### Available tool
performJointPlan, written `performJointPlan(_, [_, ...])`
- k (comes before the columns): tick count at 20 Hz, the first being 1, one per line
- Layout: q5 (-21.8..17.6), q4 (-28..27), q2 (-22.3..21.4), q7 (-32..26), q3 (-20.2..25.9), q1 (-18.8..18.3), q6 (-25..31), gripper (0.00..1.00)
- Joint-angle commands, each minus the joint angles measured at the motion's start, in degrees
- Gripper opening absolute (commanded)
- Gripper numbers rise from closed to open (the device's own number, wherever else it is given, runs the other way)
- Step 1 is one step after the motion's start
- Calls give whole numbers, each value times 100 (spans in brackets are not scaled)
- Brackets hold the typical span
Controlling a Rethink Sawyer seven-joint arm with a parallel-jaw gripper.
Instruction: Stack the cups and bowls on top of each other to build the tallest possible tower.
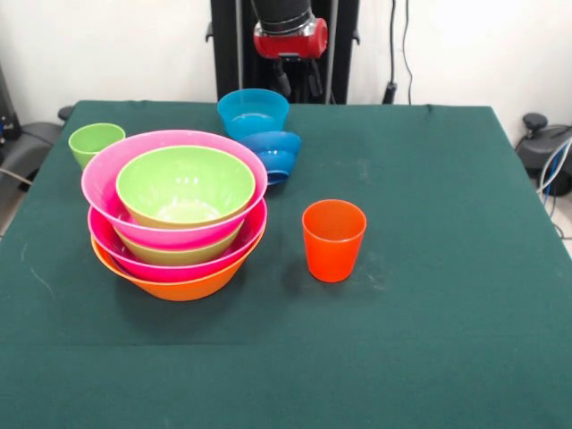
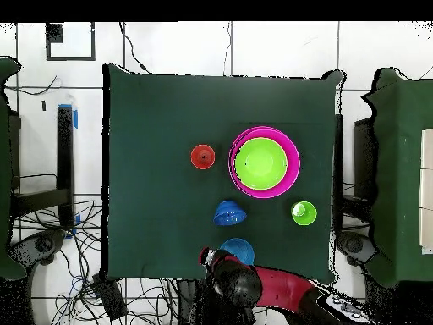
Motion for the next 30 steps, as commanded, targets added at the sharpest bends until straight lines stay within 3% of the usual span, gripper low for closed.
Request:
performJointPlan(1, [-502,-590,440,379,162,-57,-684,100])
performJointPlan(7, [-711,-885,482,315,26,-7,-714,100])
performJointPlan(12, [-906,-1070,157,-34,244,-316,-124,100])
performJointPlan(21, [-1184,-1292,100,-179,422,-535,191,100])
performJointPlan(30, [-1428,-1516,651,9,365,-531,-86,100])
